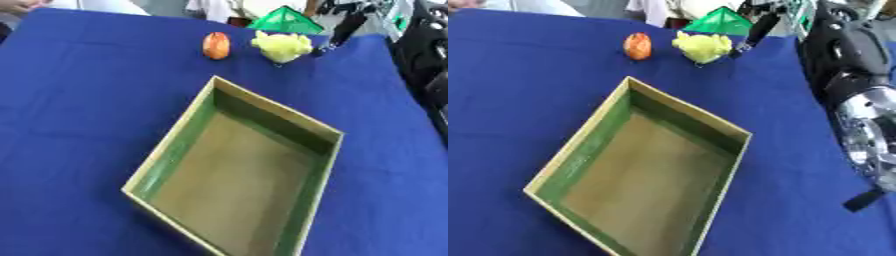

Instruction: Pick up objects on the table and place them in the box.

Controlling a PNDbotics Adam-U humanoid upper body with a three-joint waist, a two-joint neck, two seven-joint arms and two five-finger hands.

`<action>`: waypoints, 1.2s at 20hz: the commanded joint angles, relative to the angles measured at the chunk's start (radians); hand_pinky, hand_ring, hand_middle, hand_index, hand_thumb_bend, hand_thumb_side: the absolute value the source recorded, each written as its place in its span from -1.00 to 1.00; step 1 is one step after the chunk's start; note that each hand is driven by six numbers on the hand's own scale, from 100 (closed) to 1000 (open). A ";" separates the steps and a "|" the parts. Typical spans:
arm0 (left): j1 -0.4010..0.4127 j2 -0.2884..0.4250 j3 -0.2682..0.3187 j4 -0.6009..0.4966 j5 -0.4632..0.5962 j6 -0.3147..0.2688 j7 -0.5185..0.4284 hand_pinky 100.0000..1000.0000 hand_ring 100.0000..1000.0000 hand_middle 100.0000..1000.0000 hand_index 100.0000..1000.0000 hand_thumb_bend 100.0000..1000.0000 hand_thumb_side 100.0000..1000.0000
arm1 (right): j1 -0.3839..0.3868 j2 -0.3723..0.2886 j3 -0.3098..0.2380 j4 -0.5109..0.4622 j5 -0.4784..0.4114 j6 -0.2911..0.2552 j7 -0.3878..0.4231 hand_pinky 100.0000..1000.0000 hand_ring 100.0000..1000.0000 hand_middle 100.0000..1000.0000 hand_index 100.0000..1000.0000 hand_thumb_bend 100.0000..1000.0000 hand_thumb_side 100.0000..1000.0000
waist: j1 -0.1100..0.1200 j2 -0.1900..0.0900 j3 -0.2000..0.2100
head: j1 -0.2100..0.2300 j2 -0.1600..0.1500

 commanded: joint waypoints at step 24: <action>-0.004 0.003 -0.001 -0.015 0.001 -0.001 -0.013 0.28 0.48 0.50 0.62 -0.28 0.64 | -0.046 0.051 0.059 0.094 -0.048 -0.019 0.022 0.79 0.97 0.88 1.00 -0.08 -0.37 | -0.010 -0.004 0.028 | -0.014 -0.007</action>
